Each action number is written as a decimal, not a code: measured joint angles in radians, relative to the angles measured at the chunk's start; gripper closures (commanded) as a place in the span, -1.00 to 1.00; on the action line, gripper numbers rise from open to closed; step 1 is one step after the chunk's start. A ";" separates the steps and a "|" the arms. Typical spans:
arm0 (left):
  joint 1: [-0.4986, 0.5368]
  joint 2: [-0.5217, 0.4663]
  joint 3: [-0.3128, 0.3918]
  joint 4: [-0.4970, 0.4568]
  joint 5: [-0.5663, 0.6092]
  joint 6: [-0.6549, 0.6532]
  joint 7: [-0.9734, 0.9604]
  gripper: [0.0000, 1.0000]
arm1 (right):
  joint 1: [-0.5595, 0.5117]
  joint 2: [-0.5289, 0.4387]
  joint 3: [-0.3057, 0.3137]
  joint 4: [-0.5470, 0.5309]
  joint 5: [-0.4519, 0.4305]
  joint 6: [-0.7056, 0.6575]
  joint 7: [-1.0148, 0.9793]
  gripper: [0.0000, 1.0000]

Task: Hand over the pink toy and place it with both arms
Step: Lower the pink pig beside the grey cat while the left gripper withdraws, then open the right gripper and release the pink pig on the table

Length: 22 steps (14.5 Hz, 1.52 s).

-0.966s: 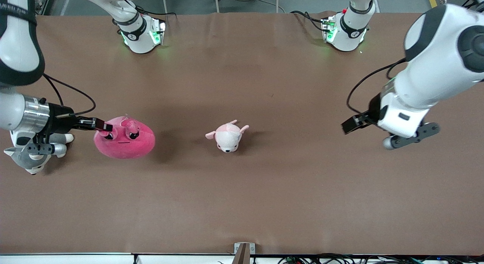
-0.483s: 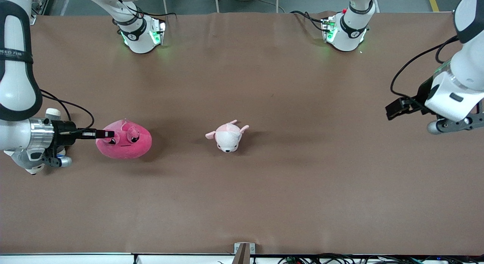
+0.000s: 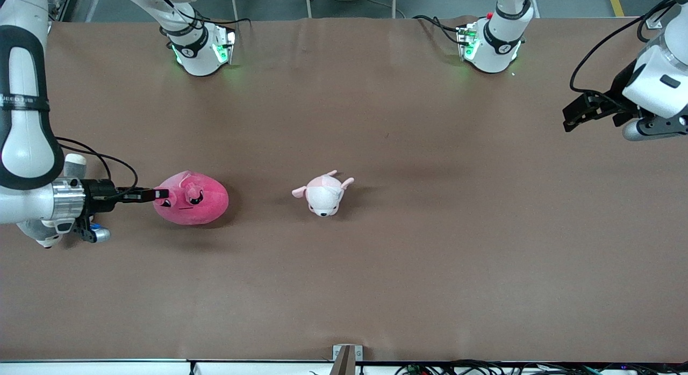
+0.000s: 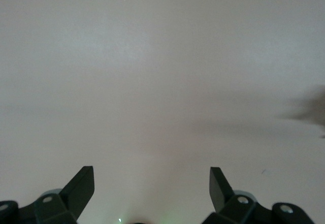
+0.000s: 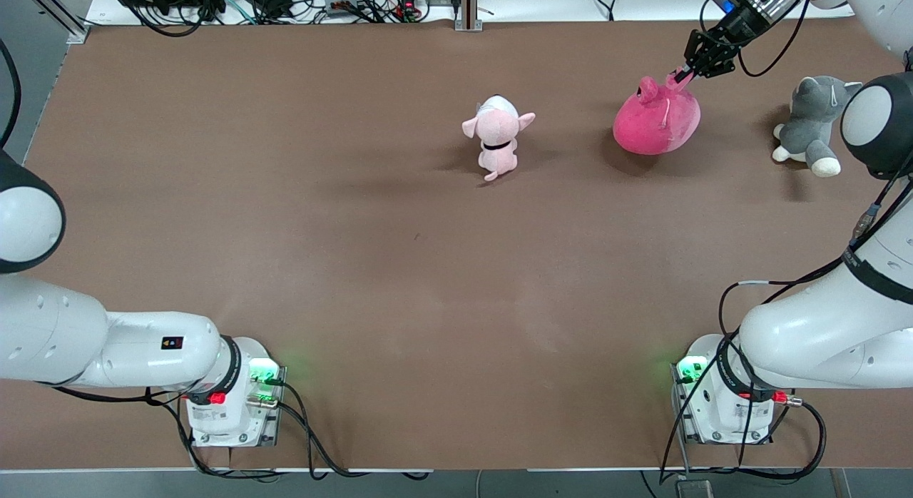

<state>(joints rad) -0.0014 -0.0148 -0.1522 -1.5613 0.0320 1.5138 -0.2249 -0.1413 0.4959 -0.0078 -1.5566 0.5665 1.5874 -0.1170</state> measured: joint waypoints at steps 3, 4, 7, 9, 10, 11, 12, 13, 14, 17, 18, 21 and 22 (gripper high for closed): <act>-0.003 -0.013 0.000 -0.016 -0.006 0.000 0.000 -1.00 | -0.022 0.025 0.000 0.000 0.002 -0.005 -0.019 0.96; -0.002 -0.014 0.001 -0.017 -0.016 0.000 0.000 -1.00 | -0.025 0.032 0.000 0.000 0.002 -0.005 -0.022 0.96; -0.001 -0.014 0.003 -0.023 -0.037 0.000 0.001 -1.00 | -0.031 0.054 0.000 0.001 0.004 -0.003 -0.035 0.94; -0.001 -0.014 0.003 -0.024 -0.038 0.000 0.002 -1.00 | -0.035 0.066 0.000 0.001 0.006 0.002 -0.042 0.24; -0.002 -0.014 0.003 -0.024 -0.038 0.000 0.002 -1.00 | -0.036 0.069 0.000 0.001 0.007 0.009 -0.045 -0.69; -0.002 -0.014 0.003 -0.024 -0.038 0.000 0.003 -1.00 | -0.036 0.070 0.000 0.002 0.007 0.021 -0.045 -1.00; -0.002 -0.015 0.003 -0.024 -0.038 0.000 0.006 -1.00 | -0.037 0.070 0.000 0.004 0.009 0.034 -0.045 -1.00; -0.002 -0.016 0.003 -0.024 -0.038 0.000 0.011 -1.00 | -0.038 0.070 0.000 0.015 0.009 0.040 -0.045 -1.00; -0.002 -0.018 0.003 -0.024 -0.038 0.000 0.014 -1.00 | -0.038 0.070 0.000 0.040 0.010 0.041 -0.045 -1.00; 0.000 -0.025 0.004 -0.024 -0.038 -0.005 0.028 -1.00 | -0.038 0.050 0.000 0.153 -0.006 0.000 -0.029 -1.00; 0.000 -0.026 0.005 -0.024 -0.038 -0.007 0.032 -1.00 | -0.038 0.032 0.002 0.183 -0.047 -0.013 -0.026 -1.00; 0.004 -0.027 0.008 -0.024 -0.038 -0.007 0.059 -1.00 | -0.033 -0.055 0.017 0.226 -0.186 -0.031 0.013 -1.00; 0.004 -0.028 0.008 -0.024 -0.038 -0.007 0.066 -1.00 | -0.025 -0.089 0.020 0.229 -0.228 -0.033 0.022 -1.00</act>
<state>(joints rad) 0.0027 -0.0425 -0.1437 -1.5849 -0.0057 1.5067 -0.1592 -0.1667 0.4072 0.0118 -1.3278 0.3380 1.5548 -0.0946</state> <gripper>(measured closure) 0.000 0.000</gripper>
